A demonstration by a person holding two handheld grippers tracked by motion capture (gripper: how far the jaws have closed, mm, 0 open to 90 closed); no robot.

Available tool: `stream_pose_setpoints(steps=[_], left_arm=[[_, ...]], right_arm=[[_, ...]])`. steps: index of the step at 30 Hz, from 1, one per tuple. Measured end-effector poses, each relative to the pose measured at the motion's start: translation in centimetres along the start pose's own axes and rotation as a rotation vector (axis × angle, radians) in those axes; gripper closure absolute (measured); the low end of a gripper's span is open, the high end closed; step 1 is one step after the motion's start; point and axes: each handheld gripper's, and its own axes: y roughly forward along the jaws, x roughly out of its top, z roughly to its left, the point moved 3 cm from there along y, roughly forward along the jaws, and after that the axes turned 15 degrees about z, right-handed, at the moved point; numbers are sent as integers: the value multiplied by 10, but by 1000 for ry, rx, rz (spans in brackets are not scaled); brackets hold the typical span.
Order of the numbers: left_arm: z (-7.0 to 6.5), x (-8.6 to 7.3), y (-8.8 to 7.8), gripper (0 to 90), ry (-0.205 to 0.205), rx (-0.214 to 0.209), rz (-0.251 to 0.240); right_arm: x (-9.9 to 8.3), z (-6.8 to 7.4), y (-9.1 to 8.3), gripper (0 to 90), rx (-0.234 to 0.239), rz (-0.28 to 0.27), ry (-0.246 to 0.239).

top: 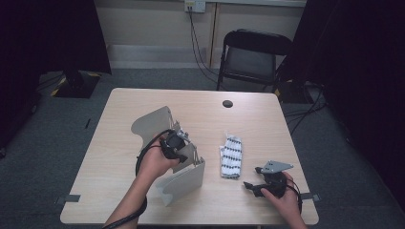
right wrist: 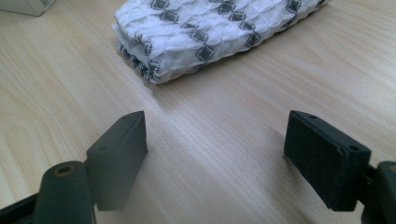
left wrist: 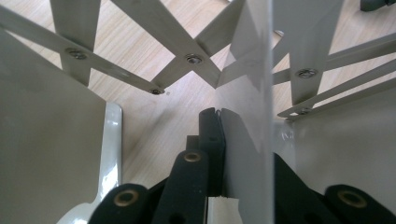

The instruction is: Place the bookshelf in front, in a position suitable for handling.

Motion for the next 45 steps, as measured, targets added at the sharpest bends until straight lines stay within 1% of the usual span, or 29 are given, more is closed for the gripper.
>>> stream_pose_setpoints(steps=[1, 3, 8, 12, 16, 18, 22, 24, 27, 33, 34, 36, 41, 42, 43, 45], left_arm=[[-1, 1, -1, 897, 10, 6, 11], [-1, 1, -3, 900, 10, 4, 25], [0, -1, -6, 900, 10, 23, 14], [-1, -1, -9, 900, 27, 37, 14], [-2, 0, -14, 900, 31, 17, 12], [-3, 1, -17, 900, 36, 6, 1], [-5, 5, -21, 900, 66, 24, -14], [-6, 8, -22, 900, 87, 29, -29], [-9, 13, -24, 900, 100, 17, -40], [-14, 27, -21, 899, 152, 30, -14], [-15, 29, -21, 899, 150, 26, -24], [-18, 33, -21, 900, 161, 20, -32], [-24, 43, -21, 899, 224, 34, -30], [-25, 44, -21, 899, 229, 36, -33], [-26, 45, -20, 899, 244, 39, -31], [-27, 44, -17, 899, 250, 31, -32]], right_arm=[[0, 0, 0, 207, 0, 0, 0], [0, 0, 0, 208, 0, 0, 1], [0, 0, 0, 207, 0, 0, 1], [1, 0, 0, 207, 1, -3, 1], [1, 0, 1, 207, 2, -3, 1], [1, 0, 1, 207, 2, -3, 1], [1, 0, 1, 206, 1, -3, 0], [1, 0, 1, 206, 1, -3, 0], [1, 0, 1, 206, 1, -3, 0], [1, 0, 1, 206, 1, -3, 0], [1, 0, 1, 206, 1, -3, 0], [1, 0, 1, 207, 1, -3, 0], [1, 0, 1, 206, 1, -3, 1], [1, 0, 1, 206, 1, -3, 1], [1, 0, 0, 206, 2, -2, 0], [1, 0, 1, 207, 1, -3, 1]])
